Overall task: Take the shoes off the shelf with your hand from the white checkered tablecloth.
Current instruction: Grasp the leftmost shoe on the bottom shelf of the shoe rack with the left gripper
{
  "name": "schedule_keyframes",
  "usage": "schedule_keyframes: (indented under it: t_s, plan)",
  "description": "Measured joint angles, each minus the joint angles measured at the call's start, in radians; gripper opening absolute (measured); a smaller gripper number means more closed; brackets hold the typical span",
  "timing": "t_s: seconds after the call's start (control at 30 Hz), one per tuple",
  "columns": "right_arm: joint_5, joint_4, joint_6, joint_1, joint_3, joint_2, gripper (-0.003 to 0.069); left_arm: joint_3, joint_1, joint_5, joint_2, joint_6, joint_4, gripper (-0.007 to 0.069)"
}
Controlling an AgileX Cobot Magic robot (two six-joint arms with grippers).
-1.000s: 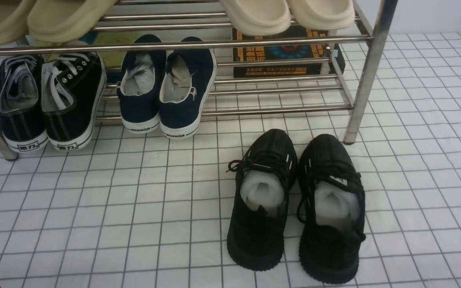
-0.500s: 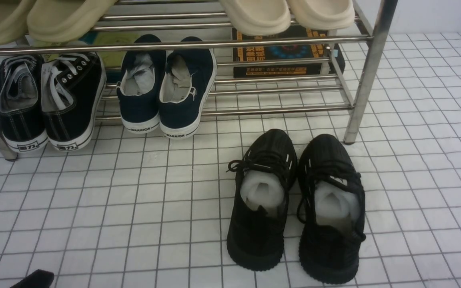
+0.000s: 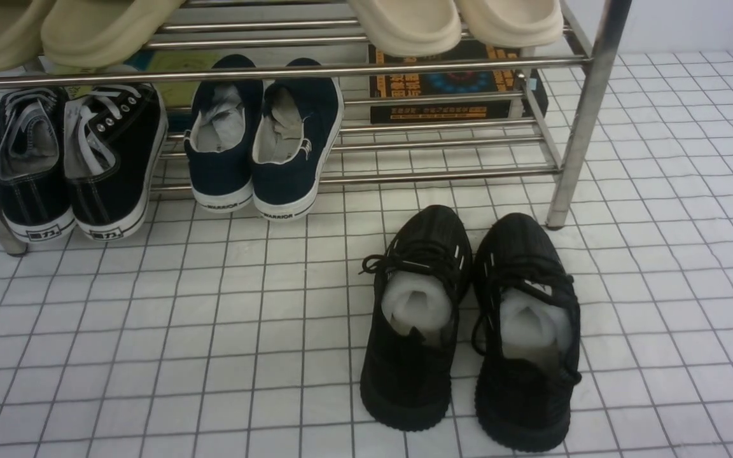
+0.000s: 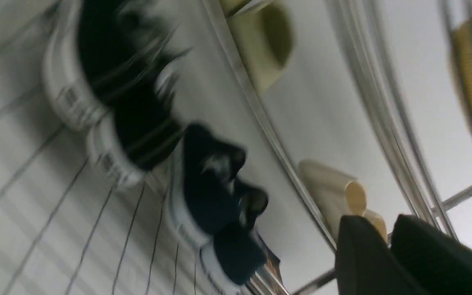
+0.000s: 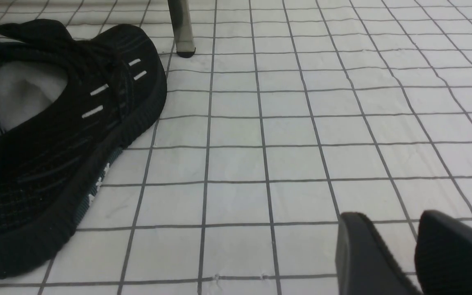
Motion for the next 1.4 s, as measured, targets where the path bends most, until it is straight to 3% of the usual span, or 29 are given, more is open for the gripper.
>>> schedule_keyframes:
  t_s: [0.03,0.1,0.23,0.27,0.3,0.37,0.47,0.57,0.7,0.83,0.87,0.9,0.93,1.0,1.17,1.4]
  plan:
    - [0.0,0.0,0.0,0.0,0.0,0.0,0.0221,-0.066,0.0,0.028,0.065,0.076,0.034,0.0041]
    - [0.0,0.0,0.0,0.0,0.0,0.0,0.0221,-0.165,0.0,0.122,0.188,0.189,0.069,0.0011]
    - [0.0,0.0,0.0,0.0,0.0,0.0,0.0221,-0.36,0.0,0.495,0.501,0.317,0.108,0.0001]
    - [0.0,0.0,0.0,0.0,0.0,0.0,0.0221,-0.37,0.0,0.516,0.517,0.326,0.109,0.0001]
    - [0.0,0.0,0.0,0.0,0.0,0.0,0.0221,-0.436,0.0,0.646,0.65,0.355,0.129,0.0001]
    - [0.0,0.0,0.0,0.0,0.0,0.0,0.0221,-0.52,0.0,0.765,0.784,0.374,0.172,0.0001]
    - [0.0,0.0,0.001,0.0,0.0,0.0,0.0224,-0.608,0.006,0.83,0.933,0.364,0.255,0.0006]
    - [0.0,0.0,0.001,0.0,0.0,0.0,0.0228,-0.726,0.079,0.899,1.098,0.361,0.295,0.0014]
    - [0.0,0.0,0.001,0.0,0.0,0.0,0.0233,-0.856,0.2,0.917,1.218,0.435,0.207,0.0016]
    - [0.0,0.0,0.001,0.0,0.0,0.0,0.0237,-0.961,0.357,0.927,1.307,0.587,-0.079,0.0016]
    - [0.0,0.0,0.001,0.0,0.0,0.0,0.0237,-0.965,0.367,0.921,1.315,0.6,-0.111,0.0016]
    - [0.0,0.0,0.001,0.0,0.0,0.0,0.0237,-0.973,0.396,0.866,1.339,0.644,-0.25,0.0017]
    - [0.0,0.0,0.001,0.0,0.0,0.0,0.0237,-0.973,0.398,0.866,1.342,0.647,-0.25,0.0017]
    - [0.0,0.0,0.001,0.0,0.0,0.0,0.0237,-0.975,0.402,0.762,1.374,0.671,-0.377,0.0025]
    - [0.0,0.0,0.001,0.0,0.0,0.0,0.0237,-0.975,0.399,0.638,1.425,0.678,-0.432,0.0065]
    - [0.0,0.0,0.002,0.0,0.0,0.0,0.0237,-0.975,0.399,0.477,1.527,0.678,-0.468,0.0299]
